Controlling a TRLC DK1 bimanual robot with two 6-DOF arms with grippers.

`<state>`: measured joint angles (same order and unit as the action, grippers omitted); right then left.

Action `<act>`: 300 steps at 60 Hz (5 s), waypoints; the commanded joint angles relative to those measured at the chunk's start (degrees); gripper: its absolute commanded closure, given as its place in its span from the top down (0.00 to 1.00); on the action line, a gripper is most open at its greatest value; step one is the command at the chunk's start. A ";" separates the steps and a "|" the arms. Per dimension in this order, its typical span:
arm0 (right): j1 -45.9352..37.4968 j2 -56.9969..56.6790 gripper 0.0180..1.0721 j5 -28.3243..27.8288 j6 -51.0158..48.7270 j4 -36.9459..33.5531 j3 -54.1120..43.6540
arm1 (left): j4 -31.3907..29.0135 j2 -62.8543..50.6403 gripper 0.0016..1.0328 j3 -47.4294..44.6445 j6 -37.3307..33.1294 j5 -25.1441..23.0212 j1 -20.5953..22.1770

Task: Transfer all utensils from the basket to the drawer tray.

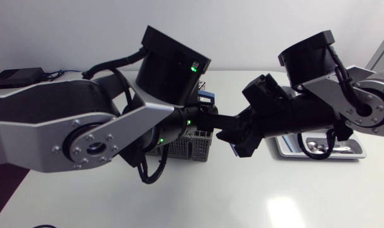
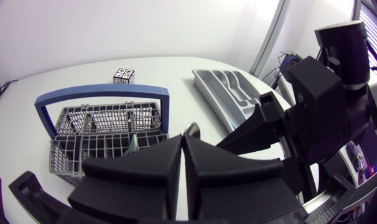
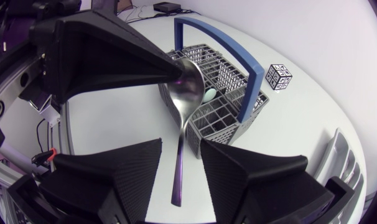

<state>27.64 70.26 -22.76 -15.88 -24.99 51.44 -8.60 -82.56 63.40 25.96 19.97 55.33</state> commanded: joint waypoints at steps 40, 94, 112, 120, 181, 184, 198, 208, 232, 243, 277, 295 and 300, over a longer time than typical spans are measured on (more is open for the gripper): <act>-1.36 1.99 0.05 -3.69 0.59 0.03 0.42 | -0.45 0.12 0.11 2.35 2.70 -3.44 0.13; -39.42 10.16 0.05 -10.46 -45.29 -18.42 2.09 | -0.72 0.65 0.94 1.56 4.72 -5.29 -9.54; -52.51 19.13 0.05 -5.98 -64.89 -17.72 7.62 | -1.77 -2.69 0.93 2.26 9.03 -5.82 -9.63; -55.15 23.17 0.05 -2.46 -69.81 -14.29 9.56 | -2.12 -3.57 0.93 2.26 12.72 -7.49 -10.33; -59.02 20.62 0.79 5.10 -70.17 3.90 2.26 | -1.24 -12.27 0.88 4.46 15.79 -8.01 -12.79; -58.66 18.33 0.79 4.13 -69.73 3.64 0.94 | -1.07 -12.88 0.87 4.89 15.00 -8.01 -13.23; -56.73 8.49 0.83 1.06 -68.06 1.61 -4.86 | 2.54 -13.50 0.56 5.16 10.43 -7.93 -13.93; -54.53 3.66 0.83 0.09 -67.44 -0.76 -7.76 | 1.22 -15.08 0.56 6.04 6.21 -8.01 -13.93; -50.40 -3.46 0.83 -0.35 -65.77 -3.83 -11.71 | -1.51 -17.10 0.56 6.92 2.61 -8.36 -13.23; -48.82 -5.22 0.83 -0.35 -64.89 -4.27 -13.12 | -3.26 -18.16 0.56 7.88 1.82 -8.36 -13.14; -47.15 -7.33 0.83 -0.18 -64.45 -4.01 -15.93 | -3.79 -18.25 0.41 7.97 0.24 -7.49 -11.91; -46.97 -8.21 0.83 -0.09 -64.45 -3.57 -17.16 | -3.53 -18.25 0.25 7.80 -0.12 -5.46 -11.30; -46.97 -8.30 0.83 -0.09 -64.45 -3.48 -17.43 | -3.53 -18.25 0.23 7.71 -0.29 -4.94 -11.03</act>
<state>-19.90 62.54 -22.72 -80.95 -28.47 35.75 -11.99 -99.81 69.93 26.72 14.22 43.75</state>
